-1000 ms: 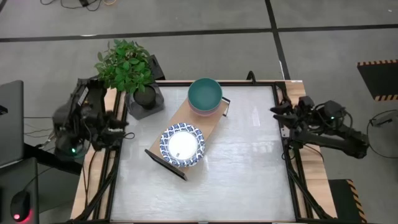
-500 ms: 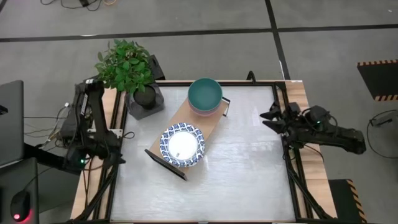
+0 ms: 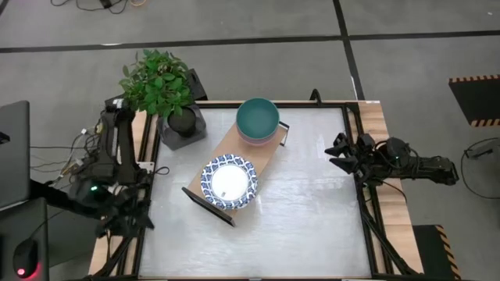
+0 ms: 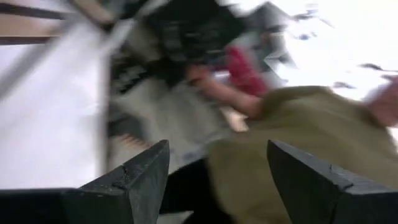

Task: Place and stack bowls onto a shelf
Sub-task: Adjust the shelf

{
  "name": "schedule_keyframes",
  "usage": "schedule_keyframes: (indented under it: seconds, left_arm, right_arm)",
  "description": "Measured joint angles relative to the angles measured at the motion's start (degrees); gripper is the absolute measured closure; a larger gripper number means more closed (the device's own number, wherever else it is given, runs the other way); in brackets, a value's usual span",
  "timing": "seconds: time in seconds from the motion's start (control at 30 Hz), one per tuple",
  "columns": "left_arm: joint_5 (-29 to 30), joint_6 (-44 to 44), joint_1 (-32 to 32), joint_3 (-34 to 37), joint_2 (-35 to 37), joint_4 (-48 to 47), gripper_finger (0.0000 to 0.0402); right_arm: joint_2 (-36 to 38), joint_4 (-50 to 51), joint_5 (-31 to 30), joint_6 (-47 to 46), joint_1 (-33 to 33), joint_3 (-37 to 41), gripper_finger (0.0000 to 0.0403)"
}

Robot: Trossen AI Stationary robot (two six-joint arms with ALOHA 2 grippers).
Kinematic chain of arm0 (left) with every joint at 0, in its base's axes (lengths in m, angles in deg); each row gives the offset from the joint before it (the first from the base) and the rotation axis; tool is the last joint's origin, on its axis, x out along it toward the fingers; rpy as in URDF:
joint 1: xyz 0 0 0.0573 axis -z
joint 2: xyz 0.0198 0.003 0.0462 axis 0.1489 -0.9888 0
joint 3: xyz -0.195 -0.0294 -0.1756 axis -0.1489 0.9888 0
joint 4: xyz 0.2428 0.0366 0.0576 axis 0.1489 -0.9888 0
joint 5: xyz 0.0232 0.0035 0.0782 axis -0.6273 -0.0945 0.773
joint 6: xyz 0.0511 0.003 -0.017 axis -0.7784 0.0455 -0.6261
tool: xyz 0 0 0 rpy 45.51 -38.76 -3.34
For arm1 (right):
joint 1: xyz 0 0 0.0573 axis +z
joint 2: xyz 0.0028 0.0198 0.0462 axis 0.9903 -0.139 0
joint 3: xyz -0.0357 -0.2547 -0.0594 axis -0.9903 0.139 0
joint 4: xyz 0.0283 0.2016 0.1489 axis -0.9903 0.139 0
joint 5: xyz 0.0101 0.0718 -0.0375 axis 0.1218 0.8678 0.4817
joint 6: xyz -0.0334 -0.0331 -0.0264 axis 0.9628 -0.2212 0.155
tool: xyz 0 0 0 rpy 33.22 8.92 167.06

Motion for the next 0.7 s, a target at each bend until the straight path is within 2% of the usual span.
schedule_keyframes:
  seconds: [0.07, 0.13, 0.23, 0.27, 0.37, 0.5, 0.7]
  left_arm:
    - [-7.94, -13.36, -2.25, 6.86, -2.38, 23.53, 0.0148]
    - [-19.75, -26.07, -5.15, 13.18, -5.23, 46.41, 0.0148]
    - [-34.10, -38.36, -10.18, 21.49, -8.53, 67.35, 0.0148]
    - [-35.43, -39.85, -11.94, 21.86, -9.18, 68.90, 0.0148]
    - [-39.38, -40.33, -15.84, 21.83, -8.70, 63.35, 0.0148]
    - [-40.67, -40.02, -22.64, 21.83, -8.09, 57.93, 0.0148]
    - [-54.53, -37.35, -35.06, 21.87, -3.68, 58.13, 0.0148]
  right_arm:
    - [0.02, -0.02, 0.00, 0.63, 1.09, 0.01, 0.0198]
    - [0.02, 0.00, 0.00, 1.88, 1.96, 0.01, 0.0198]
    - [0.04, -0.19, -0.18, 2.39, 2.85, 0.01, 0.0198]
    - [0.04, -0.10, -0.21, 2.39, 3.03, 0.01, 0.0198]
    - [0.00, -0.25, -0.90, 2.63, 3.94, 0.01, 0.0198]
    - [0.09, -0.62, -2.61, 5.74, 5.07, 1.09, 0.0198]
    - [0.02, -5.30, -10.67, 3.44, 6.57, 5.38, 0.0198]
